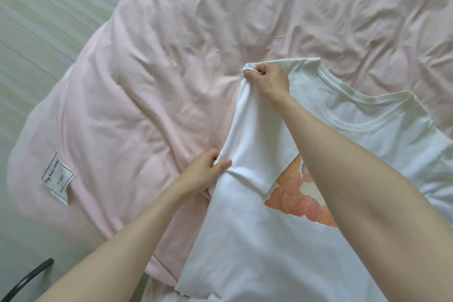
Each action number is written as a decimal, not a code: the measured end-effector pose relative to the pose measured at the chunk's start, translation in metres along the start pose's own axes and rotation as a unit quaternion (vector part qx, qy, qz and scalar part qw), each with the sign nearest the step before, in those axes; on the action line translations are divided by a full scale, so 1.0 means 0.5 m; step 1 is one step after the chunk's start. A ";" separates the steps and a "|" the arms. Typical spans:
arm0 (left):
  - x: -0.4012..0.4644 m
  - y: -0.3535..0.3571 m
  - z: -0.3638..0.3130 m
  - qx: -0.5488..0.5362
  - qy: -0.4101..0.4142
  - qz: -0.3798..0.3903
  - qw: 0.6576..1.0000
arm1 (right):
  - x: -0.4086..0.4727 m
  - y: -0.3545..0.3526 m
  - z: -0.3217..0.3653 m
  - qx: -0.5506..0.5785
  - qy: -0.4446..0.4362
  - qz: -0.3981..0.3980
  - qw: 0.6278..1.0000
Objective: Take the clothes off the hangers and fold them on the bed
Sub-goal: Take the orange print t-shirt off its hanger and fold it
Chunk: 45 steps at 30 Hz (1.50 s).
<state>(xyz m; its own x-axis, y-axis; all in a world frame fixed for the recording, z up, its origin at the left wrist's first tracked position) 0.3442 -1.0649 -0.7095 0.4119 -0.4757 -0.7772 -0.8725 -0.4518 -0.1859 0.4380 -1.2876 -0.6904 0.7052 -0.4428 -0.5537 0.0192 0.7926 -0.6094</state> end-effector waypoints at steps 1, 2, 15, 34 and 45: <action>0.001 0.002 -0.001 0.021 0.006 -0.003 1.000 | 0.001 0.001 0.002 -0.014 -0.005 -0.008 1.000; 0.000 0.008 0.000 0.022 0.006 0.010 1.000 | 0.000 0.002 0.003 -0.020 -0.010 -0.019 1.000; -0.043 0.008 0.030 -0.015 0.028 -0.060 0.998 | -0.271 0.102 -0.077 -0.241 -0.166 -0.138 0.946; -0.010 0.182 -0.136 0.517 0.157 -0.074 0.838 | -0.383 -0.014 -0.349 -0.260 0.020 -0.046 0.964; 0.016 0.506 -0.238 0.562 0.179 -0.018 0.807 | -0.602 -0.338 -0.812 0.252 0.275 -0.421 0.827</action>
<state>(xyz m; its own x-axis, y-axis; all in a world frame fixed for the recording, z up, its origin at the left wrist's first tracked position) 0.1578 -1.2728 -0.6914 0.3167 -0.7558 -0.5731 -0.4617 0.4050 -0.7892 -0.0651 -1.4586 -0.6512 -0.1347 -0.9406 -0.3116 0.7297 0.1186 -0.6734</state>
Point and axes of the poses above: each hand's wrist, its own x-axis towards the middle knuckle, its own y-axis out of the palm, z = x × y, the point moved 10 cm from there along x, towards the middle knuckle, and after that the axes turned 4 degrees about z, right-handed, at the moved point
